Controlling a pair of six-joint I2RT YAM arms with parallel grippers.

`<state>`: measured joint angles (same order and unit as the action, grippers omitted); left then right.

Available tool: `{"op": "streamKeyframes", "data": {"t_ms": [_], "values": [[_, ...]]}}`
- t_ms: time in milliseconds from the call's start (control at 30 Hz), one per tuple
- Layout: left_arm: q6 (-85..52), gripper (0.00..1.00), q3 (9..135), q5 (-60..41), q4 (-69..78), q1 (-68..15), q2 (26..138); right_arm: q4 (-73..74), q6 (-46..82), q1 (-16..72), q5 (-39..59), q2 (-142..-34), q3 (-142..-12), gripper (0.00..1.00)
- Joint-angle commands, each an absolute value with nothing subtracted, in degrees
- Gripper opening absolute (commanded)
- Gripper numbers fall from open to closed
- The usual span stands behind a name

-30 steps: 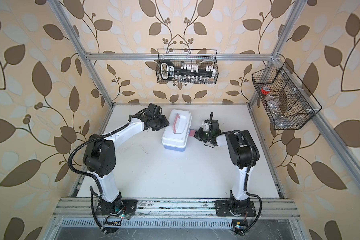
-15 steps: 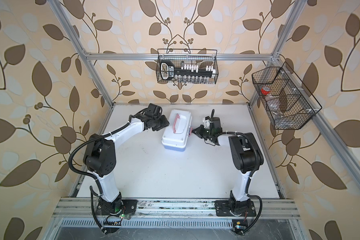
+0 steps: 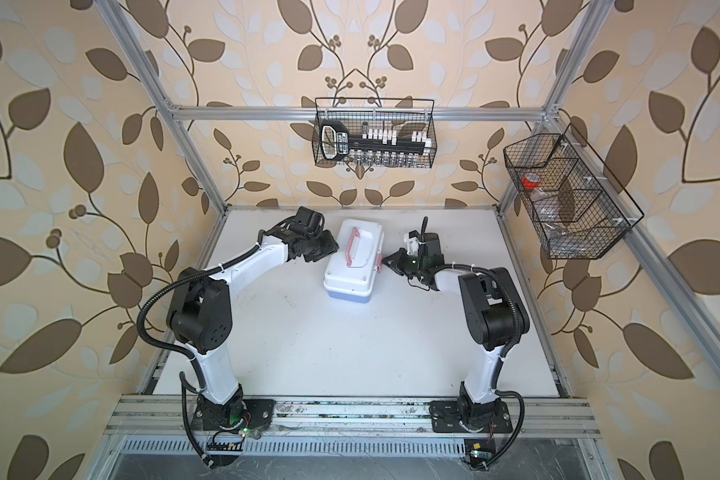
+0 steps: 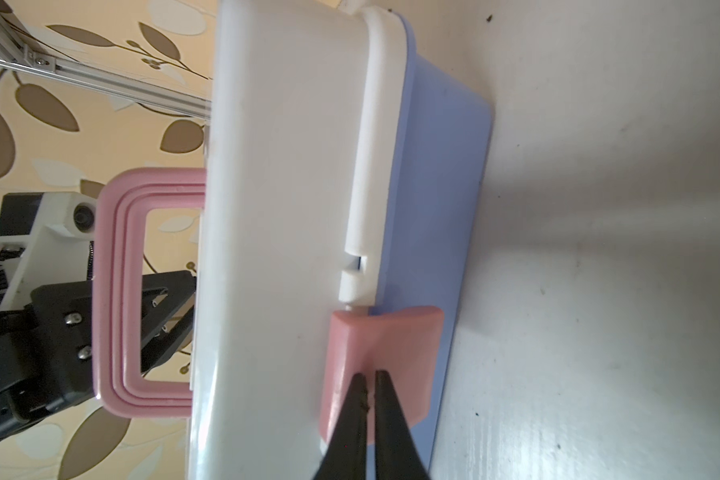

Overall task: Pack the tool kit
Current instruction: 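Push the pink latch closed with the right gripper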

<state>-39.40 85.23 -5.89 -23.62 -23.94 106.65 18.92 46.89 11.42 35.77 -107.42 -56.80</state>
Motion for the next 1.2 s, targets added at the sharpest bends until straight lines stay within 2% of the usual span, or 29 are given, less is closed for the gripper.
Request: {"op": "streamKeyframes", "data": {"t_ms": [0,833,1000,1167], "values": [[-39.55,0.43,86.69,-5.96,-23.58,-23.99,107.80,17.93,46.53,12.04,35.37,-105.71,-58.09,0.08],[-39.41,0.41,85.63,-5.22,-23.68,-25.05,107.87,17.50,46.21,13.39,35.09,-107.55,-59.17,0.10],[-39.08,0.41,85.22,-5.18,-23.75,-25.05,107.51,27.08,51.49,10.81,39.37,-108.29,-54.85,0.14],[-38.93,0.41,85.08,-5.55,-23.65,-25.05,108.01,43.31,60.25,7.99,43.40,-110.21,-48.06,0.21]]}}
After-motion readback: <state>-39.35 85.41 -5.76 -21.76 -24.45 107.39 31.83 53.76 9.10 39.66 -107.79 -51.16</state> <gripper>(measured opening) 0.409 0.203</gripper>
